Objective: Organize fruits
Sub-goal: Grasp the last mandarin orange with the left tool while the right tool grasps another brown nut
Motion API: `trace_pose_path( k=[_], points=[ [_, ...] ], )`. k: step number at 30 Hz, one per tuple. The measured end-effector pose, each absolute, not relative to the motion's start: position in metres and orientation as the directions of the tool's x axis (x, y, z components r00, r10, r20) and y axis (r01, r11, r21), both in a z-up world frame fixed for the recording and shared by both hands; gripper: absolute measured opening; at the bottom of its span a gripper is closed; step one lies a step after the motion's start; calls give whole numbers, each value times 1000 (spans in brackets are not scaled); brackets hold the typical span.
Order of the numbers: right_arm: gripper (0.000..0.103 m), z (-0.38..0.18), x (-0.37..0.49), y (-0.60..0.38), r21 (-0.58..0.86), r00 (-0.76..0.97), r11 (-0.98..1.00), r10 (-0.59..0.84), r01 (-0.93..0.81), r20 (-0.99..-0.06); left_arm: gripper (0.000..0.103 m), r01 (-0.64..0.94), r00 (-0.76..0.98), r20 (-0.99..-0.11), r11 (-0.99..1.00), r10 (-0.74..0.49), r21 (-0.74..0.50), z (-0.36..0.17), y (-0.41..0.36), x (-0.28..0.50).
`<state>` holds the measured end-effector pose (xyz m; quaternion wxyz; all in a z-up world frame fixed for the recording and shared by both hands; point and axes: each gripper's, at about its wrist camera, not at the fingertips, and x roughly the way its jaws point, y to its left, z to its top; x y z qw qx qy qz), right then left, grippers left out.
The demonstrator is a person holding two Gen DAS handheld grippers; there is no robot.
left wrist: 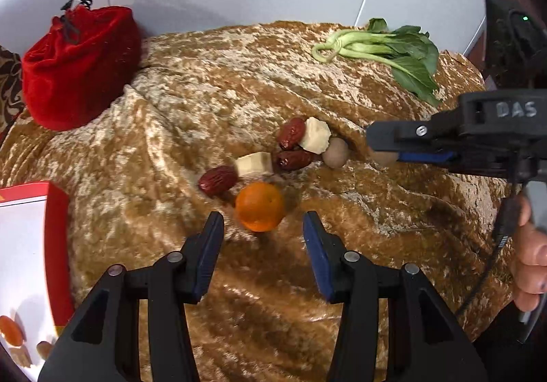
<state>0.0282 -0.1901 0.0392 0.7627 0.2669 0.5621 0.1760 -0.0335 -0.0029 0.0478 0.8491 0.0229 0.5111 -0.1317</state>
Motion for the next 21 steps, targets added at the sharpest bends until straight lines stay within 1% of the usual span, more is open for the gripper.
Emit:
trace_pose_path(
  k=[9, 10, 12, 14, 21],
  points=[
    [23, 43, 28, -208, 617, 310, 785, 575, 49, -757, 46, 179, 434, -881, 977, -187, -119, 34, -6, -17],
    [23, 43, 28, -208, 616, 311, 787, 574, 47, -757, 45, 169, 430, -883, 978, -187, -125, 32, -5, -16],
    [23, 43, 28, -207, 618, 307, 785, 579, 43, -756, 36, 158, 421, -889, 980, -180, -124, 28, -4, -14],
    [23, 42, 28, -206, 618, 303, 785, 580, 39, -756, 33, 153, 419, -892, 982, -168, -112, 25, -5, -13],
    [23, 41, 27, -202, 616, 301, 787, 578, 39, -758, 32, 149, 435, -884, 982, -171, -116, 23, -7, -11]
  ],
)
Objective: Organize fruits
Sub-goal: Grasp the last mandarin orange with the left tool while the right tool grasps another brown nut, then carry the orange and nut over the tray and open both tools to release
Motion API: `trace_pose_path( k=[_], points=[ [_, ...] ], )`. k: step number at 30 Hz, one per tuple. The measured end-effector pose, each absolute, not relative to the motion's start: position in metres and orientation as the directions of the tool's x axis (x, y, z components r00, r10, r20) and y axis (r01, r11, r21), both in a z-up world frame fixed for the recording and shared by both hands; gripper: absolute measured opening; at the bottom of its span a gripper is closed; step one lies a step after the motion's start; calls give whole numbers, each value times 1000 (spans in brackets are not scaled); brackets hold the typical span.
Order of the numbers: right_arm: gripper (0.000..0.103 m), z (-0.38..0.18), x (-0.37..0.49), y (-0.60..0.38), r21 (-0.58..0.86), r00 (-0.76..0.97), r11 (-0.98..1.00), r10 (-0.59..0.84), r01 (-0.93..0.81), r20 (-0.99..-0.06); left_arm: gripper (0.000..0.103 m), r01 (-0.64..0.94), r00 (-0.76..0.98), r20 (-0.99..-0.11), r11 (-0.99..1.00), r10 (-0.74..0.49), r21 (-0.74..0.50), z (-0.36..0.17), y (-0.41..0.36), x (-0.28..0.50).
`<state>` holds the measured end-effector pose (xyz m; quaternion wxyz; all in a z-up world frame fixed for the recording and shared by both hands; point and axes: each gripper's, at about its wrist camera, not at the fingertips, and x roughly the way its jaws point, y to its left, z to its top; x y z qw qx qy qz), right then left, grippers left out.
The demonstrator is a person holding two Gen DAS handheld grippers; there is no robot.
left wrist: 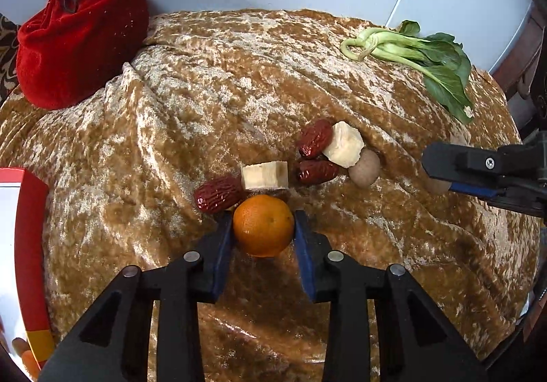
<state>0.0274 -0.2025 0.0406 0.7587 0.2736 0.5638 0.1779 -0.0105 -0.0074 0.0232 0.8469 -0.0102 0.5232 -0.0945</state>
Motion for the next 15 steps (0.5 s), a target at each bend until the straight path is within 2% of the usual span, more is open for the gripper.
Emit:
trace_pose_path(
  k=[8, 15],
  points=[
    [23, 47, 23, -190, 635, 291, 773, 611, -19, -736, 32, 132, 465, -867, 982, -182, -135, 49, 12, -28],
    [23, 51, 15, -157, 649, 249, 753, 653, -106, -716, 32, 53, 539, -834, 993, -117, -105, 80, 62, -52]
  ],
)
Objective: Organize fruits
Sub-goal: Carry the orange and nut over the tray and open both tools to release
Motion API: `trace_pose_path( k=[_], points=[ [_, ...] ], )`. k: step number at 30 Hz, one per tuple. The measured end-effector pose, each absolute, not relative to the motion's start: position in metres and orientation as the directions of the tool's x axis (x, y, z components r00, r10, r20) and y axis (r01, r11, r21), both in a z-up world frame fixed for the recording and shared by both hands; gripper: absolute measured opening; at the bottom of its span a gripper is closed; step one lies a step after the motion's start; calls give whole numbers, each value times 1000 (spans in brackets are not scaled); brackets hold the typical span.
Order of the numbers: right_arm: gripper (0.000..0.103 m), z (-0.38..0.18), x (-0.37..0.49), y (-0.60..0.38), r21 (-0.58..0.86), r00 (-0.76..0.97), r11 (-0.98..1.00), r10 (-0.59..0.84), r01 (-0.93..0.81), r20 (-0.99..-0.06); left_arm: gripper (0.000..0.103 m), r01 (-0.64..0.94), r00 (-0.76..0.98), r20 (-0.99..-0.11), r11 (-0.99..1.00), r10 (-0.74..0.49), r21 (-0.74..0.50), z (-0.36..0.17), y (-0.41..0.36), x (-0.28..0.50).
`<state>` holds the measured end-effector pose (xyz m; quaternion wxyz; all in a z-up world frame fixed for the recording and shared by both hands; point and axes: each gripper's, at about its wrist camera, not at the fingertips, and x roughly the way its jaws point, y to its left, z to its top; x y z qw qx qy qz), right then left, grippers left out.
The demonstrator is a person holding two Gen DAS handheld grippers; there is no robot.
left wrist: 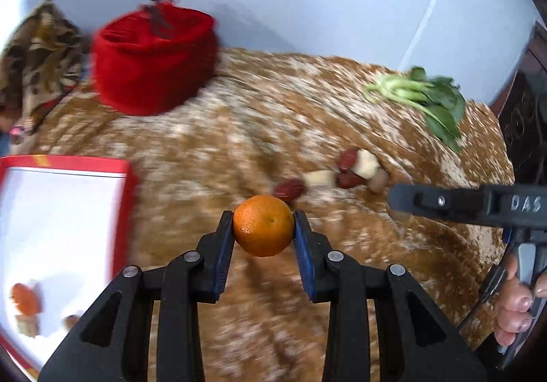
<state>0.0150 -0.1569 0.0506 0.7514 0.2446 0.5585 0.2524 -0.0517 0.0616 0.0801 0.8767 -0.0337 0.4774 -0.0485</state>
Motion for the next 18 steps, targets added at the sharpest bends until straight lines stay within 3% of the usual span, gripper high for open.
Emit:
trace_pose_path(
  k=[18],
  points=[
    [23, 70, -19, -73, 632, 241, 696, 715, -342, -657, 32, -145, 698, -705, 989, 127, 35, 130, 140, -108]
  ],
)
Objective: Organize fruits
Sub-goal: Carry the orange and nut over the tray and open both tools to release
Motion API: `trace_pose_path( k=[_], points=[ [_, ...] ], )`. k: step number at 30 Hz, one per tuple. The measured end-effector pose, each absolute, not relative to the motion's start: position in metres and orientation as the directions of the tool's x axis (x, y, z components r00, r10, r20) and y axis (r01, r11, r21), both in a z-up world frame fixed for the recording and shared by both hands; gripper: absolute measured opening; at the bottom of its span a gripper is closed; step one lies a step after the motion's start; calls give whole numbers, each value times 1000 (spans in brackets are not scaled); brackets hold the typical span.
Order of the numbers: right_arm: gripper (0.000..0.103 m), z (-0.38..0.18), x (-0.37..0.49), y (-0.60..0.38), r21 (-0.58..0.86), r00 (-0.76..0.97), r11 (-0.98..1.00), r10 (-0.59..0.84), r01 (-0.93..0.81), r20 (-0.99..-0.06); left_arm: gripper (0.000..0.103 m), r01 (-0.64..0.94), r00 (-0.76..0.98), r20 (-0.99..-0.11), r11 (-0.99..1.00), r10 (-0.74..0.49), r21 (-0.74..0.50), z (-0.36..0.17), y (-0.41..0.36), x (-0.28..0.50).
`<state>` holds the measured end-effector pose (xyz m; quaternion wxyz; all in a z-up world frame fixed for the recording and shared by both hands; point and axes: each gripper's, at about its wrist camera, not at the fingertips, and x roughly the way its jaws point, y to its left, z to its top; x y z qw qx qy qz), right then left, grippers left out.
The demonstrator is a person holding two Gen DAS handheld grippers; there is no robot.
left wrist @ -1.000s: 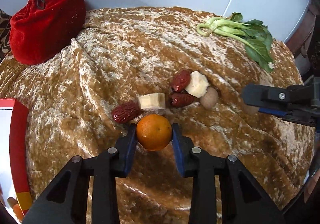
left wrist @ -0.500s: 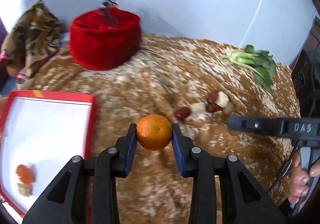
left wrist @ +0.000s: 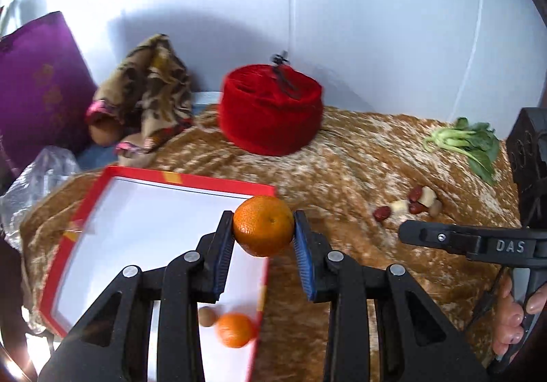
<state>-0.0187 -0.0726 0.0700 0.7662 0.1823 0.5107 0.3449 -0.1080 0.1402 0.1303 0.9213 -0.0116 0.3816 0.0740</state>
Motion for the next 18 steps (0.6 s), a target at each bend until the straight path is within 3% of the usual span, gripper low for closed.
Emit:
trace_pose_path(
  k=[7, 18],
  points=[
    [23, 87, -37, -21, 621, 207, 617, 770, -483, -604, 32, -249, 685, -691, 966, 230, 75, 131, 181, -120],
    [23, 80, -42, 61, 578, 138, 575, 768, -579, -625, 32, -324, 624, -714, 937, 318, 134, 116, 216, -131]
  ],
)
